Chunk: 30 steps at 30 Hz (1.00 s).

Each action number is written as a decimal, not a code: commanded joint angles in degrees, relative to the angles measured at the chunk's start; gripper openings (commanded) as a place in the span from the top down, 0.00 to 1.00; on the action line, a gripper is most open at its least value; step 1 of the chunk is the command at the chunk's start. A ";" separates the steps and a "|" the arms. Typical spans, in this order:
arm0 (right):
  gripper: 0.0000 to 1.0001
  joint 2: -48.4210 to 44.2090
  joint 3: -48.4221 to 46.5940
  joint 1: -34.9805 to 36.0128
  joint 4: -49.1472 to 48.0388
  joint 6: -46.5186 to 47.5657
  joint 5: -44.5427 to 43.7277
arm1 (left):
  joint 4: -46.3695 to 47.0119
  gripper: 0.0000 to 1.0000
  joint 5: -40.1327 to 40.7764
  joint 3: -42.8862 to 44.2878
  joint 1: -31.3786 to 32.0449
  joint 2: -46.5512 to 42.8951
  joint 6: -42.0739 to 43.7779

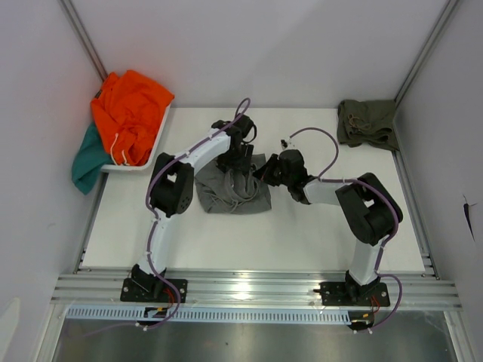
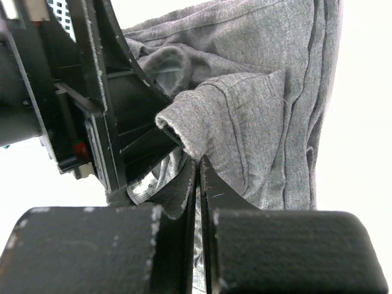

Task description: Fold and stack the shorts

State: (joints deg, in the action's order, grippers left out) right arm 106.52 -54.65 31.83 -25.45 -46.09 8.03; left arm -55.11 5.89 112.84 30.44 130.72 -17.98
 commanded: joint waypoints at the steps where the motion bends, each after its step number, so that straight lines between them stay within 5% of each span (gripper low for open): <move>1: 1.00 -0.52 0.69 0.51 -2.23 -0.15 -0.30 | 1.23 0.30 0.97 -0.16 0.24 -0.11 0.31; 5: 1.00 -0.61 0.86 0.51 -2.41 -0.23 -0.30 | 2.20 0.70 1.05 -1.65 0.33 -1.51 0.57; 9: 1.00 -0.09 0.60 0.51 -2.50 -0.23 -0.04 | 2.38 0.99 1.05 -1.92 0.33 -1.87 0.66; 30: 1.00 8.26 -8.89 0.16 -7.14 -13.23 11.82 | 10.19 0.99 4.22 -13.07 3.40 -15.40 -0.92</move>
State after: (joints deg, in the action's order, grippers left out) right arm 113.16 -61.52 31.99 -28.21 -54.52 16.88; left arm -48.42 10.72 100.99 32.93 120.27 -17.54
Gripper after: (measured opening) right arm 0.009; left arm 0.028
